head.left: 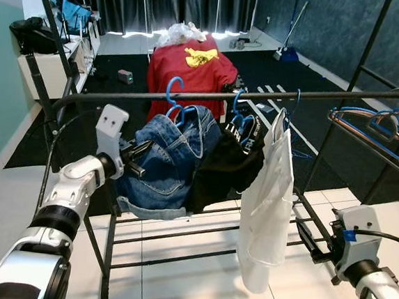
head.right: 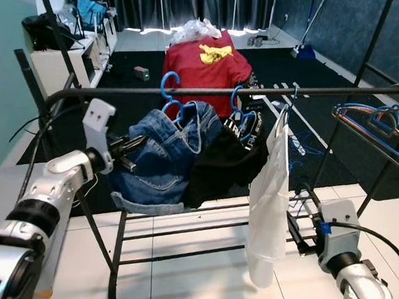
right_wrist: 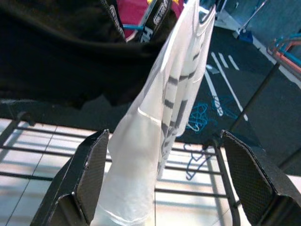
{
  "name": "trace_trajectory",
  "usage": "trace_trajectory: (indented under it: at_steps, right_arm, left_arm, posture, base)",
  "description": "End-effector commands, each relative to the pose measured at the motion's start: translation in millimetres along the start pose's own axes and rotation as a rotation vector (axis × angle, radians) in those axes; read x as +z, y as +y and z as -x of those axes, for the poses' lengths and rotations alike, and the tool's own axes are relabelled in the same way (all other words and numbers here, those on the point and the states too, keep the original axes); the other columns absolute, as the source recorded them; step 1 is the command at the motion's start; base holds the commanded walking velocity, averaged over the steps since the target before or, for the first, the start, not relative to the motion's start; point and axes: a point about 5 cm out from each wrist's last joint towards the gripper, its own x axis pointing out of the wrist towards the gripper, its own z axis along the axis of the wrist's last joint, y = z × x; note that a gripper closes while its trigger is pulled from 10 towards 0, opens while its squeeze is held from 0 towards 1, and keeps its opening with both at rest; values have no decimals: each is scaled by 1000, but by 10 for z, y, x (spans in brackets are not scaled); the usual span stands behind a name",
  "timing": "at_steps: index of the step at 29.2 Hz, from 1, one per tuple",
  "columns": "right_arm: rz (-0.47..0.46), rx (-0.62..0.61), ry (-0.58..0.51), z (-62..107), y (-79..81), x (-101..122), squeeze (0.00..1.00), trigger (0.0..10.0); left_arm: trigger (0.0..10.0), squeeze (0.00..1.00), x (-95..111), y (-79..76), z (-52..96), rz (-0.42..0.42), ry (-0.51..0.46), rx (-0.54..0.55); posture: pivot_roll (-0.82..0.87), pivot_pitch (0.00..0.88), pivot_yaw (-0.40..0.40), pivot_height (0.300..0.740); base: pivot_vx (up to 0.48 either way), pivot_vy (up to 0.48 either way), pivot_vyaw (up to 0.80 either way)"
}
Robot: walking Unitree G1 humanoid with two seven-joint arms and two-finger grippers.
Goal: Hang hanger
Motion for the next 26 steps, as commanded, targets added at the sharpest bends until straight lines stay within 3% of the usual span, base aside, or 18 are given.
trace_trajectory:
  at_steps: [1,4,6,13,16,19,20,21,22,26]
  right_arm:
    - [-4,16,8,-9,5,-3,0,10000]
    - [1,26,6,-29,10,10,0,10000]
    - [9,43,1,-60,13,44,0,10000]
    - [11,53,2,-73,11,66,0,10000]
    - [9,113,-20,-64,21,135,0,10000]
    - [-5,121,-33,-62,12,166,0,10000]
    - [-51,131,-75,-77,19,249,0,10000]
    - [-51,131,-75,-77,19,249,0,10000]
    - [-93,145,-114,-92,37,329,0,10000]
    - [-121,157,-140,-101,51,382,0,10000]
  left_arm:
    - [0,0,110,122,119,-14,-47,22]
    - [0,0,95,148,220,-8,-49,16]
    - [0,0,67,206,422,18,-45,-22]
    - [0,0,26,243,629,69,-26,-90]
    - [0,0,-38,270,980,124,61,-227]
    - [0,0,-23,269,1065,132,79,-261]
    - [3255,0,20,248,1152,163,79,-325]
    - [3255,0,20,248,1152,163,79,-325]
    - [3882,0,57,220,1207,187,74,-380]
    - [4196,0,85,195,1245,204,70,-417]
  posture:
    - [78,0,34,740]
    - [80,0,32,740]
    - [80,0,31,740]
    - [86,0,29,740]
    - [88,0,25,740]
    - [88,0,23,740]
    - [93,0,20,740]
    - [93,0,20,740]
    - [93,0,19,740]
    - [93,0,19,740]
  base:
    - [0,0,0]
    - [0,0,0]
    - [0,0,0]
    - [0,0,0]
    - [0,0,0]
    - [0,0,0]
    - [0,0,0]
    - [0,0,0]
    - [0,0,0]
    - [0,0,0]
